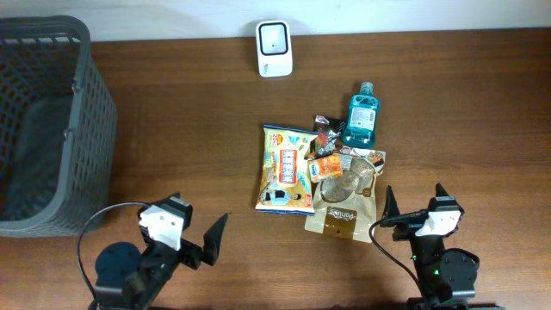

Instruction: Scan the item barcode

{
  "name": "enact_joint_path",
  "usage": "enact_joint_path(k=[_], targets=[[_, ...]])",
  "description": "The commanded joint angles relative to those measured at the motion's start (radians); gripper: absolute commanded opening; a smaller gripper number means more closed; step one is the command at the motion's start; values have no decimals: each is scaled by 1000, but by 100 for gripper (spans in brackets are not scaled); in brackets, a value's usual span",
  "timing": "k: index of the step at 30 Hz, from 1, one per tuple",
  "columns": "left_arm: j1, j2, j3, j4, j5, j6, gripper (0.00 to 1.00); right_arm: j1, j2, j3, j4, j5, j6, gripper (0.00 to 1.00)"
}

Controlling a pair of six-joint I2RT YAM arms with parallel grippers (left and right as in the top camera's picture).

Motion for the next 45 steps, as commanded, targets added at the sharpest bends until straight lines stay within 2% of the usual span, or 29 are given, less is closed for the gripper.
enact_joint_path(k=[1, 14, 18, 23, 26, 31, 36, 38, 40, 43, 45], targets=[[4, -10, -10, 31, 11, 15, 99, 5, -6, -9, -1, 9, -6, 98], [4, -10, -10, -84, 11, 15, 99, 5, -6, -9, -1, 9, -6, 98], [4, -10, -10, -64, 9, 15, 99, 5, -6, -9, -1, 9, -6, 98], [4, -10, -10, -61, 101, 15, 99, 5, -6, -9, -1, 9, -6, 98], [4, -10, -10, -68, 101, 15, 99, 5, -6, -9, -1, 8, -6, 98], [4, -10, -10, -121, 101, 15, 99, 6, -6, -9, 12, -128, 4, 98], [4, -10, -10, -135, 101, 15, 99, 6, -6, -9, 32, -354, 138, 98], [4, -10, -10, -135, 101, 15, 99, 6, -6, -9, 35, -504, 227, 98], [4, -10, -10, -136, 101, 15, 99, 6, -6, -9, 51, -650, 398, 98], [4, -10, -10, -136, 101, 15, 99, 6, -6, -9, 101, -666, 620, 98], [4, -10, -10, -136, 101, 15, 99, 6, -6, -9, 211, -666, 695, 98]])
